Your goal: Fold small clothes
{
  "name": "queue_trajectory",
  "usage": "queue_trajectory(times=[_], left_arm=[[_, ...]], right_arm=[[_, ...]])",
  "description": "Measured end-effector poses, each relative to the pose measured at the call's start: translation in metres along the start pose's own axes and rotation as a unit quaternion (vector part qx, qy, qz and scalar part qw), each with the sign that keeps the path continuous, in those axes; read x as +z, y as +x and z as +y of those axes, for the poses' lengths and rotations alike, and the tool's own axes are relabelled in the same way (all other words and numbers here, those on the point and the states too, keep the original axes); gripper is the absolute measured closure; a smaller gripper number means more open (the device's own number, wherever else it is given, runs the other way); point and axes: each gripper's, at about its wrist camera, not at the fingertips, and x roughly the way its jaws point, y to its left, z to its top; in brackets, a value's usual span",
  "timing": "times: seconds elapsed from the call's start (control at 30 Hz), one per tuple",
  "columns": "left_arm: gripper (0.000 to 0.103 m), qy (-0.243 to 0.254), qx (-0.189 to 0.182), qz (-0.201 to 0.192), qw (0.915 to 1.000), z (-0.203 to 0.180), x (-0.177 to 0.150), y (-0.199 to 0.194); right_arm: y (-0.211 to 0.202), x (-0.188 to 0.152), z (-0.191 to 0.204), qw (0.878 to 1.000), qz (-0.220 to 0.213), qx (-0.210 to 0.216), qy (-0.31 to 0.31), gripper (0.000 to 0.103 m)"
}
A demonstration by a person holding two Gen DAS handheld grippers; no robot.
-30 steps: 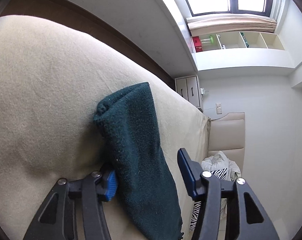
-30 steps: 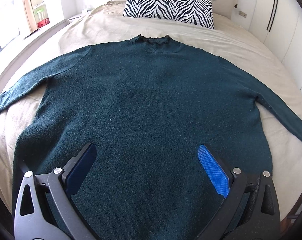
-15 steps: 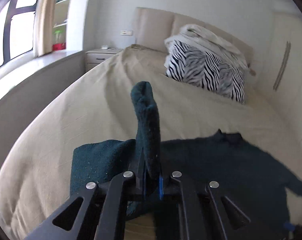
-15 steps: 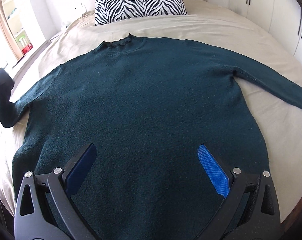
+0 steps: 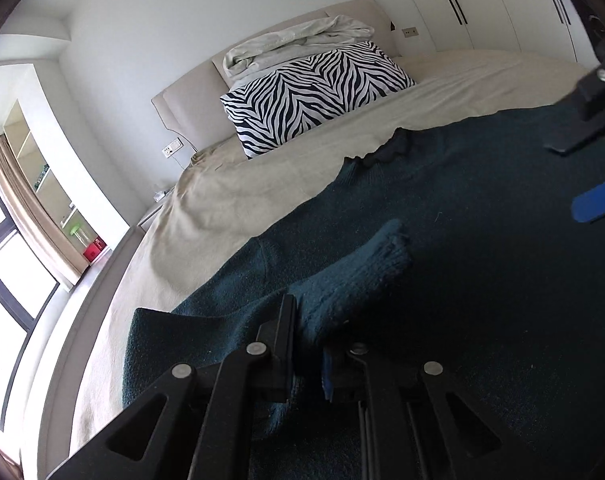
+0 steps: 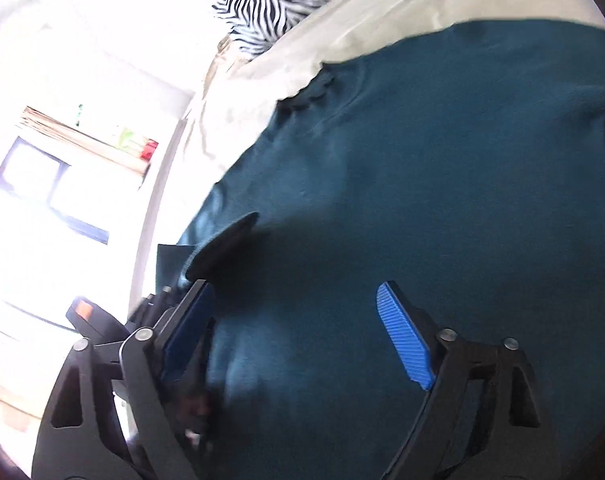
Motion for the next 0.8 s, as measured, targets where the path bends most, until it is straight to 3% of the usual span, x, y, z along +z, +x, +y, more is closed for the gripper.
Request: queue_trajectory(times=[0.07, 0.3, 0.43, 0.47, 0.53, 0.63, 0.7, 0.8], left_arm=[[0.089, 0.007, 0.007, -0.011, 0.9999, -0.004, -0.004, -0.006], [0.085, -0.008, 0.003, -0.019, 0.9998, 0.002, -0.009, -0.008], [0.067, -0.03, -0.001, -0.011, 0.9995, 0.011, -0.01, -0.006], [0.064, -0.035, -0.002, -0.01, 0.9993, 0.013, -0.01, -0.006], [0.049, -0.047, -0.007, -0.01, 0.9988, 0.016, -0.01, -0.01], [0.03, -0.082, -0.024, -0.041, 0.9955, 0.031, -0.006, -0.029], [0.023, -0.101, -0.027, -0.071, 0.992, 0.043, -0.003, -0.044], [0.023, -0.148, -0.03, -0.092, 0.9842, 0.072, -0.001, -0.051]], right_arm=[[0.031, 0.015, 0.01, 0.998, 0.04, 0.046, 0.02, 0.035], [0.113, 0.049, 0.018, 0.979, 0.128, 0.118, 0.103, 0.037], [0.143, 0.054, 0.019, 0.977, 0.159, 0.102, 0.097, 0.078], [0.145, 0.055, 0.021, 0.979, 0.16, 0.094, 0.088, 0.081], [0.141, 0.058, 0.028, 0.983, 0.152, 0.083, 0.06, 0.094], [0.112, 0.078, 0.041, 0.992, 0.111, 0.06, 0.017, 0.096], [0.091, 0.094, 0.045, 0.996, 0.084, 0.038, -0.006, 0.096], [0.058, 0.123, 0.038, 0.998, 0.056, -0.005, -0.026, 0.096]])
